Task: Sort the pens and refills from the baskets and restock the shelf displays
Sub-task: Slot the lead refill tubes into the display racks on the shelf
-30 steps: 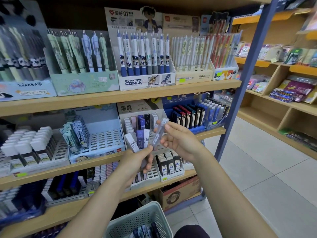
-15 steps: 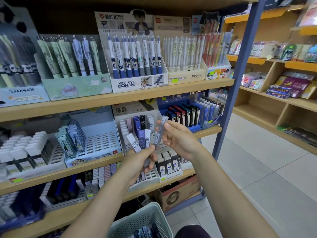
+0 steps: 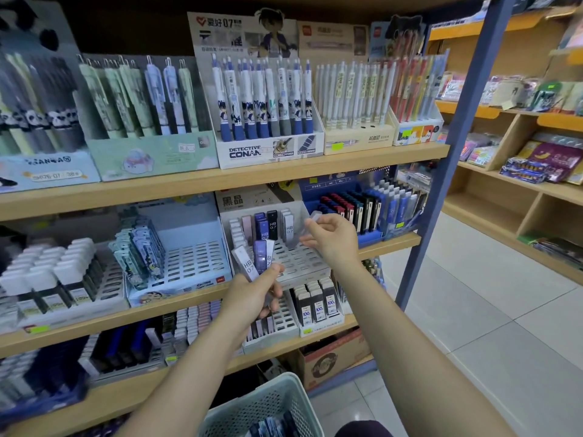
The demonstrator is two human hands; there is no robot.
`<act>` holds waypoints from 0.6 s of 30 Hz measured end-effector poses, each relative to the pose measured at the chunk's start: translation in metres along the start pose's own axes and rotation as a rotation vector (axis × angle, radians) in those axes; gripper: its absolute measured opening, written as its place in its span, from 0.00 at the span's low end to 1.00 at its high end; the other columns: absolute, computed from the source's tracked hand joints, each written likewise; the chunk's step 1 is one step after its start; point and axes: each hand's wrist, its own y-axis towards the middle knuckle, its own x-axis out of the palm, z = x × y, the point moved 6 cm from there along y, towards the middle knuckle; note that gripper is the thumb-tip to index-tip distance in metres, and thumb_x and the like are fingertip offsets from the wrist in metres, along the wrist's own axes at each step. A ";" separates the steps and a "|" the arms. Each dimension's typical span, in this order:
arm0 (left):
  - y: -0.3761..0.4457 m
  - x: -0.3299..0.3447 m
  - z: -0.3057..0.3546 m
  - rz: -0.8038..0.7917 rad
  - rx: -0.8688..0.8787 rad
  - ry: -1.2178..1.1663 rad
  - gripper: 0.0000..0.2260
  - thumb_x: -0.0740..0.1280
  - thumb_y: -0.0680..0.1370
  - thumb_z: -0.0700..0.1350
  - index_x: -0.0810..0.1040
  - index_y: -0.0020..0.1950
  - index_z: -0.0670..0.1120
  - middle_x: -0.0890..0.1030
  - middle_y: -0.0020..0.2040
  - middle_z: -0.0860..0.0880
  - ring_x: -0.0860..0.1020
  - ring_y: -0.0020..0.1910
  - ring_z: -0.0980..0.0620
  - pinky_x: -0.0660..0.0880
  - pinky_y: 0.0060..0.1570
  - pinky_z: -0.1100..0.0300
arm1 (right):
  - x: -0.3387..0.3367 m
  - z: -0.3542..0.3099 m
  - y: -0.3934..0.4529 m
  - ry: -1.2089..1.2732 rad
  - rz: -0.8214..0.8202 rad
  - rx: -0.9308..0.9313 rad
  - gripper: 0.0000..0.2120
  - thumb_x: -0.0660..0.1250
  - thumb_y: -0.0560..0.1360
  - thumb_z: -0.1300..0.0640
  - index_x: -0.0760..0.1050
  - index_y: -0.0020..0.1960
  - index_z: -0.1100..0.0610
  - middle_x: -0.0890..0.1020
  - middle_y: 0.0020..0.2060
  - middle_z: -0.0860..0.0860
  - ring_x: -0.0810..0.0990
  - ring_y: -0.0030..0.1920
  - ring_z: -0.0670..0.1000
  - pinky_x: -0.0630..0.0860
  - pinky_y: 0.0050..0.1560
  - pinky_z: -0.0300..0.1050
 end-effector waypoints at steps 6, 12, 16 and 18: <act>0.007 -0.002 -0.007 -0.029 0.010 0.002 0.08 0.65 0.83 0.50 0.82 0.55 0.48 0.79 0.35 0.47 0.74 0.27 0.52 0.66 0.25 0.61 | 0.008 0.003 0.011 -0.256 0.009 -0.076 0.08 0.72 0.76 0.50 0.75 0.45 0.52 0.85 0.38 0.51 0.86 0.41 0.51 0.83 0.47 0.56; 0.014 -0.002 -0.012 -0.046 0.022 0.002 0.08 0.65 0.83 0.49 0.82 0.57 0.49 0.79 0.35 0.47 0.74 0.28 0.52 0.66 0.26 0.59 | 0.015 -0.003 0.012 -0.443 0.017 -0.133 0.10 0.71 0.78 0.51 0.75 0.47 0.58 0.83 0.37 0.51 0.83 0.40 0.50 0.81 0.44 0.48; 0.015 -0.002 -0.011 -0.050 0.031 -0.001 0.08 0.64 0.83 0.48 0.82 0.57 0.49 0.78 0.34 0.47 0.73 0.28 0.52 0.66 0.26 0.60 | 0.025 -0.014 0.015 -0.594 -0.008 -0.215 0.11 0.70 0.78 0.53 0.74 0.48 0.60 0.78 0.36 0.50 0.76 0.37 0.49 0.72 0.38 0.46; 0.016 -0.002 -0.012 -0.051 0.034 -0.001 0.08 0.65 0.83 0.48 0.82 0.57 0.49 0.78 0.34 0.47 0.74 0.28 0.52 0.66 0.26 0.60 | 0.034 -0.015 0.013 -0.705 -0.052 -0.246 0.11 0.69 0.78 0.54 0.73 0.46 0.62 0.77 0.36 0.53 0.74 0.35 0.51 0.68 0.36 0.44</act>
